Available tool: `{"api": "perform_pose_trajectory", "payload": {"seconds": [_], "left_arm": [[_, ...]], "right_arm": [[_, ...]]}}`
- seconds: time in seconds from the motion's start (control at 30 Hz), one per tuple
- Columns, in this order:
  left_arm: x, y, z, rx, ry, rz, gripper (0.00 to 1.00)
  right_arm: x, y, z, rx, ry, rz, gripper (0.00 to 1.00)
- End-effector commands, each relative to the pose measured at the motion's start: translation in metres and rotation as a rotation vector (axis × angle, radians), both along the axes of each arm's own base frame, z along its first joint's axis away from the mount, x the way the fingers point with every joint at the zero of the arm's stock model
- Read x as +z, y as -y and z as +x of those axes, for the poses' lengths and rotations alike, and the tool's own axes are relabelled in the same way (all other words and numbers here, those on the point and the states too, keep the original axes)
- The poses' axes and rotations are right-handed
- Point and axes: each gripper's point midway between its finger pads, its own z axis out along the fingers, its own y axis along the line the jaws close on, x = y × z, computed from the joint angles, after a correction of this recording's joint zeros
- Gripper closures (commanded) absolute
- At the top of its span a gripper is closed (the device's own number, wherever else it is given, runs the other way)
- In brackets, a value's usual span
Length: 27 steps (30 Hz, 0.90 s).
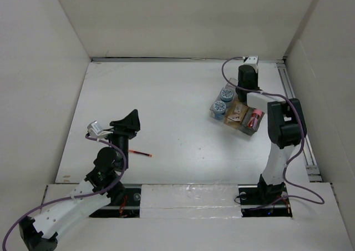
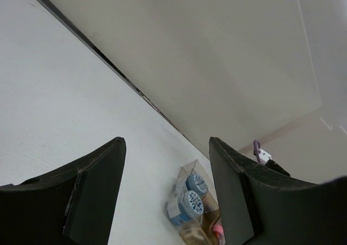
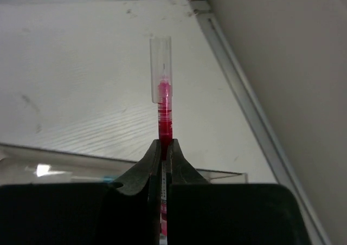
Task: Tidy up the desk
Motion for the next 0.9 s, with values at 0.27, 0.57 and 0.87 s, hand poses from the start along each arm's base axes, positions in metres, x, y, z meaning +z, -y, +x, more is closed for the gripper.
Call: {"api": "perform_pose_trajectory", "payload": {"seconds": [0.27, 0.57, 0.87], "left_arm": [[0.015, 0.001, -0.001, -0.009, 0.040, -0.015, 0.42], [0.014, 0.007, 0.000, -0.028, 0.037, -0.012, 0.42], [0.017, 0.006, -0.002, -0.038, 0.053, -0.021, 0.42]], "right_arm": [[0.041, 0.057, -0.001, -0.176, 0.202, -0.163, 1.00], [0.016, 0.027, -0.014, -0.166, 0.173, -0.149, 1.00], [0.005, 0.018, -0.040, -0.199, 0.171, -0.132, 0.80]]}}
